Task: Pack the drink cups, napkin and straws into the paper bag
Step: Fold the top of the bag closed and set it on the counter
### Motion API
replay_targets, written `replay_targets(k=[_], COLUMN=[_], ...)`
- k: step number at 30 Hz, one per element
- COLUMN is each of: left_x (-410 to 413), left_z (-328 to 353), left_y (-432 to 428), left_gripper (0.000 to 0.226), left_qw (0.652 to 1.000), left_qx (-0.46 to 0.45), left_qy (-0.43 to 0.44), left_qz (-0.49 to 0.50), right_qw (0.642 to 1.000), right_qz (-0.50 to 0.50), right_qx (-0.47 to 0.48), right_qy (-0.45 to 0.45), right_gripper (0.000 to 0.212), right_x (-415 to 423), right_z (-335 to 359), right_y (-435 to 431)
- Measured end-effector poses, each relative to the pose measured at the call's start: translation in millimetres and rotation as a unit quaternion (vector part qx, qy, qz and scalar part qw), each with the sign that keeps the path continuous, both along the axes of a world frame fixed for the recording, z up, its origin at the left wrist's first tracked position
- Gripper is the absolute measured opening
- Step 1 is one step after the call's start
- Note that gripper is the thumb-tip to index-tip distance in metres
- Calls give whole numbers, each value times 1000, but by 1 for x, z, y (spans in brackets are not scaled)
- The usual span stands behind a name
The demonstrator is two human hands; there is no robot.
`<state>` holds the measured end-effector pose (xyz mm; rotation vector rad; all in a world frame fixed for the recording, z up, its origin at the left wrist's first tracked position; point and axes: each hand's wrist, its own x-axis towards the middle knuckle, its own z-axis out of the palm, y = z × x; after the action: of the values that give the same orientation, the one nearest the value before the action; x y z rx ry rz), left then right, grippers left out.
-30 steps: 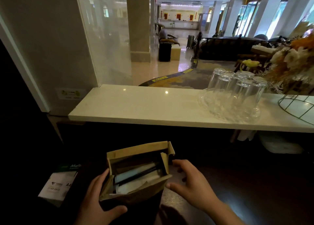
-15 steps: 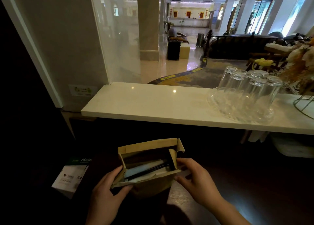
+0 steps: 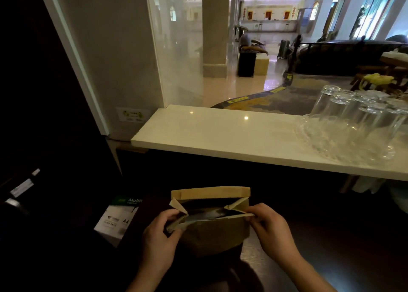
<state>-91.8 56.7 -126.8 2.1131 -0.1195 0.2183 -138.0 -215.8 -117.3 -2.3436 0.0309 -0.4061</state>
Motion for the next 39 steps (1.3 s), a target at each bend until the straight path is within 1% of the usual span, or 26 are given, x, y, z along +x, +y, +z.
replay_targets(k=[3, 8, 13, 14, 16, 17, 19, 21, 22, 23, 25, 28, 29, 32, 33, 34, 35, 36, 37, 39], left_x=[0, 6, 21, 24, 30, 32, 38, 45, 48, 50, 54, 57, 57, 59, 60, 60, 60, 61, 61, 62], left_z=[-2, -5, -7, -6, -6, -6, -5, -3, -1, 1, 1, 1, 1, 1, 0, -2, -3, -4, -5, -4], left_y=[5, 9, 4, 4, 3, 3, 2, 2, 2, 2, -1, -8, -10, -13, -13, -13, -13, -13, -14, -17], left_gripper=[34, 35, 36, 34, 29, 33, 52, 66, 69, 67, 53, 33, 28, 24, 22, 21, 20, 20, 20, 20], left_qw=[999, 997, 996, 996, 994, 991, 986, 985, 983, 981, 978, 982, 982, 982, 983, 985, 987, 988, 990, 991], left_qx=[-42, -62, -66, -67, -92, -113, -141, -148, -155, -165, -176, -166, -169, -173, -166, -156, -143, -130, -120, -113], left_qy=[26, 30, 44, 46, 60, 71, 83, 86, 92, 101, 109, 92, 87, 79, 77, 77, 78, 78, 75, 70], left_qz=[20, 36, 27, 25, 27, 30, 37, 28, 13, -6, -31, -8, -3, 1, 4, 8, 13, 19, 25, 32], right_qw=[999, 991, 989, 987, 980, 975, 969, 965, 964, 962, 960, 965, 968, 971, 973, 979, 988, 994, 992, 973], right_qz=[-16, -40, -72, -68, -59, -63, -87, -111, -122, -132, -144, -136, -124, -81, -71, -58, -40, -19, 5, 62], right_qx=[52, 129, 129, 143, 191, 211, 231, 237, 237, 237, 239, 224, 217, 223, 216, 187, 128, 41, -52, -197], right_qy=[1, 14, 2, 4, -3, -7, -11, -13, -15, -15, -17, -14, -9, -16, -29, -49, -72, -95, -112, -106], right_gripper=[19, 18, 11, 12, 21, 24, 25, 21, 19, 17, 17, 17, 21, 45, 48, 48, 46, 41, 36, 35], right_x=[3, 10, 24, 27, 29, 29, 29, 32, 34, 36, 39, 40, 39, 32, 31, 32, 34, 39, 44, 58], right_z=[-6, -14, -21, -21, -19, -18, -17, -18, -18, -18, -17, -11, -8, 2, 8, 15, 22, 29, 38, 53], right_y=[0, -3, -4, -3, -1, 0, 1, 0, 1, 1, 3, 3, 2, -1, -2, -3, -2, 0, 5, 17])
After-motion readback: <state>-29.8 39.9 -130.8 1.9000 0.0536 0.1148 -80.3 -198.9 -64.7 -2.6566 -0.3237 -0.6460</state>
